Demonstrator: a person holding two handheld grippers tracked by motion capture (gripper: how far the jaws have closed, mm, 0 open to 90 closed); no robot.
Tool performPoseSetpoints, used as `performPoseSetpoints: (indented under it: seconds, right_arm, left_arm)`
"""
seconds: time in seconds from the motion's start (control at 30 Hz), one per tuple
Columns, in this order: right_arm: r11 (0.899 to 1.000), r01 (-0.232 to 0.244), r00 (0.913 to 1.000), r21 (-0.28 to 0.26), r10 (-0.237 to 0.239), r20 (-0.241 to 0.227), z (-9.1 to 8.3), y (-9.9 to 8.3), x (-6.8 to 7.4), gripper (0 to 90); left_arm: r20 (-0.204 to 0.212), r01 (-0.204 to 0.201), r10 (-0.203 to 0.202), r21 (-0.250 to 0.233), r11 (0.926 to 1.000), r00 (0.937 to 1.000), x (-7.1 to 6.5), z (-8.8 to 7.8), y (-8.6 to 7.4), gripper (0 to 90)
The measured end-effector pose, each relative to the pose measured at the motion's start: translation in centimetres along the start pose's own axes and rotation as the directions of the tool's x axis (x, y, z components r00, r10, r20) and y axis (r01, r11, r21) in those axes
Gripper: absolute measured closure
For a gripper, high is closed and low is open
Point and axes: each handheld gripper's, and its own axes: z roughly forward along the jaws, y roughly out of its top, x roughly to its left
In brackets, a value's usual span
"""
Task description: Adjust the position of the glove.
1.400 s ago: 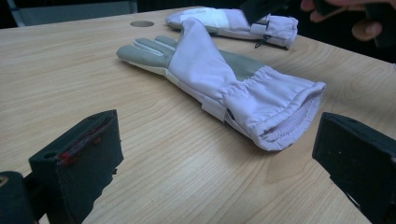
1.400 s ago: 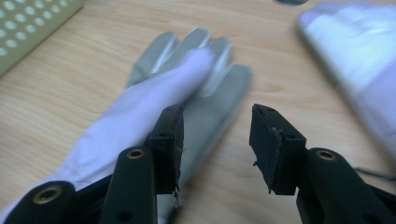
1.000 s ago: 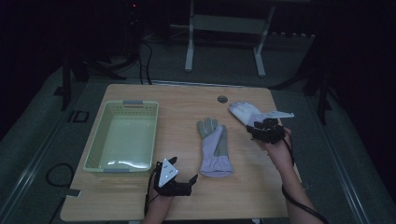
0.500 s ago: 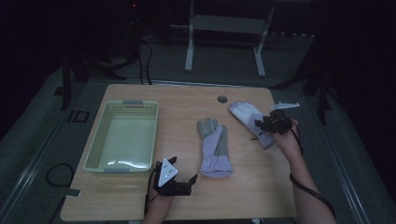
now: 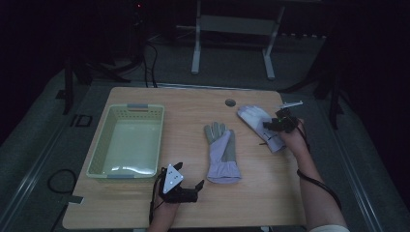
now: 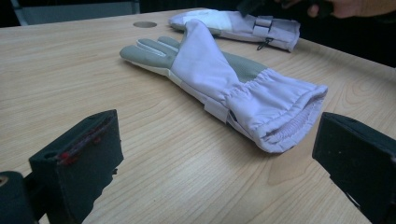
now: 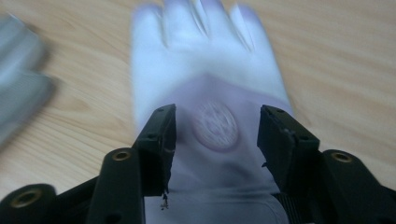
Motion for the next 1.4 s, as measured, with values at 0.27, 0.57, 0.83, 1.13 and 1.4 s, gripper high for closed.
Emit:
performPoseSetpoints:
  seconds: [0.27,0.57,0.83,1.13,1.4]
  right_arm:
    - [0.999,-0.021,0.9981,0.034,0.023,-0.057,1.5,-1.2,-0.7,51.3]
    - [1.0,-0.009,0.9989,-0.001,0.009,-0.046,1.0,-1.4,0.2,74.0]
    - [0.994,-0.09,0.9958,-0.061,0.091,0.007,-1.5,-1.5,1.2,81.4]
    - [0.973,-0.169,0.9782,-0.159,0.185,0.094,-7.3,-1.8,3.7,82.5]
    - [0.949,-0.242,0.9467,-0.202,0.276,0.166,-11.8,-4.5,6.6,82.6]
  left_arm:
    - [0.001,-0.001,0.001,0.0,1.0,1.0,0.0,0.0,0.0,1.7]
    - [0.0,0.0,0.0,0.0,1.0,1.0,0.0,0.0,0.0,1.7]
    - [-0.001,0.001,-0.001,0.001,1.0,1.0,0.0,0.0,0.0,1.7]
    - [-0.002,0.003,-0.003,-0.001,1.0,1.0,0.0,0.0,0.0,1.7]
    - [-0.002,-0.01,0.01,-0.003,0.9999,1.0,-0.1,-0.1,0.0,1.7]
